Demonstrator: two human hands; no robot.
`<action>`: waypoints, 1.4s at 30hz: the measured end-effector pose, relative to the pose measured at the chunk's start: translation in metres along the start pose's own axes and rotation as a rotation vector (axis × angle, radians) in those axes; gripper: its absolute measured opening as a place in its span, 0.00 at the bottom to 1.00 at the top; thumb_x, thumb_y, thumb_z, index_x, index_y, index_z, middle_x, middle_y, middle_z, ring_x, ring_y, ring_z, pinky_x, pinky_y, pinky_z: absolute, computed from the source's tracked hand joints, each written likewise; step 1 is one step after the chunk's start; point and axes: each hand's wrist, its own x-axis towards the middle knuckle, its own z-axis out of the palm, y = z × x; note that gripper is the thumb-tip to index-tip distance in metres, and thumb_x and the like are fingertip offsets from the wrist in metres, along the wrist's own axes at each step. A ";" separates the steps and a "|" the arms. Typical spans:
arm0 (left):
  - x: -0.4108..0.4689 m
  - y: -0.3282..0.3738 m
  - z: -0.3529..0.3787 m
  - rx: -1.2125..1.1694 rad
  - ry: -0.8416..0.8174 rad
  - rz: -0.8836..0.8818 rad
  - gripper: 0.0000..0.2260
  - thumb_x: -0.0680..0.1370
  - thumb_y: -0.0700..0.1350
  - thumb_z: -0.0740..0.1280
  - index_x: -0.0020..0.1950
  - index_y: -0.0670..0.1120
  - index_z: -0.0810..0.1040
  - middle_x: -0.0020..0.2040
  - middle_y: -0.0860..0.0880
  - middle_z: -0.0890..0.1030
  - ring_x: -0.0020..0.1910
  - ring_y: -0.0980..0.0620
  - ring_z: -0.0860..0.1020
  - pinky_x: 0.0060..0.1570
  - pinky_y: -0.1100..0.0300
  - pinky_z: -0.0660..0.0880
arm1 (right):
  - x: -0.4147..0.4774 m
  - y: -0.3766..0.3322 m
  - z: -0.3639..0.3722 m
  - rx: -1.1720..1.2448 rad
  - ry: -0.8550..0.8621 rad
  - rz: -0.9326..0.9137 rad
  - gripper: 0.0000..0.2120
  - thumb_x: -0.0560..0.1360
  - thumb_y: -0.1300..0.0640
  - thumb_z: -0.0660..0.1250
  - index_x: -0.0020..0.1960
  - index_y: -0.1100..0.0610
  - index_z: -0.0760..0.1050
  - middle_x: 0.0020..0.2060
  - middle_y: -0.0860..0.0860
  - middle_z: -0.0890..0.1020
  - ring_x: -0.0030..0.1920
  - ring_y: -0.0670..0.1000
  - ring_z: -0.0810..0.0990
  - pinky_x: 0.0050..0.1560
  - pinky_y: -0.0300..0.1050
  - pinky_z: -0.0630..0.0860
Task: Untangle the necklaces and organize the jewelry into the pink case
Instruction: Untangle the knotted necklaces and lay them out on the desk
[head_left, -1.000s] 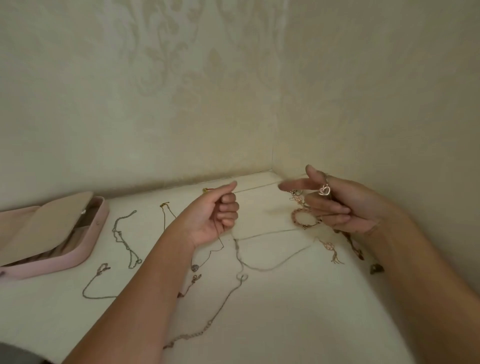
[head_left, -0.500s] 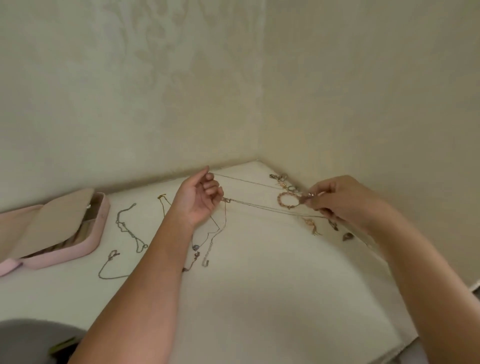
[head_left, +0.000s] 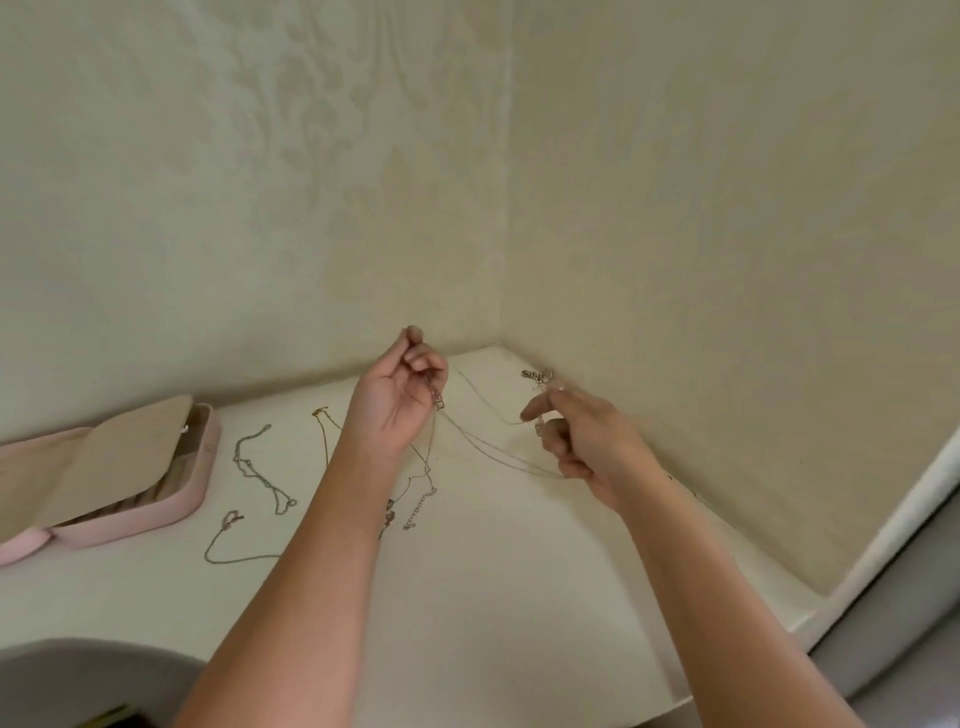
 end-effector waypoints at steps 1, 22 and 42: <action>-0.001 -0.001 0.003 0.041 0.012 -0.016 0.09 0.77 0.39 0.61 0.40 0.41 0.78 0.31 0.50 0.70 0.25 0.57 0.68 0.30 0.67 0.74 | -0.002 -0.001 0.001 -0.062 -0.041 0.018 0.18 0.83 0.52 0.52 0.45 0.58 0.77 0.19 0.45 0.68 0.21 0.46 0.58 0.22 0.36 0.53; -0.006 -0.023 0.011 0.287 0.098 -0.454 0.05 0.72 0.41 0.63 0.46 0.47 0.76 0.25 0.54 0.62 0.21 0.59 0.53 0.16 0.64 0.53 | 0.002 0.040 -0.025 -0.745 0.238 -0.062 0.04 0.76 0.58 0.67 0.49 0.53 0.79 0.43 0.46 0.77 0.43 0.45 0.74 0.37 0.39 0.67; -0.003 -0.013 0.016 0.373 0.177 -0.281 0.09 0.80 0.37 0.59 0.57 0.41 0.76 0.31 0.49 0.71 0.26 0.56 0.65 0.25 0.68 0.68 | 0.034 -0.002 0.005 -0.076 -0.371 -0.137 0.06 0.78 0.64 0.64 0.45 0.59 0.78 0.35 0.49 0.80 0.27 0.44 0.61 0.28 0.33 0.62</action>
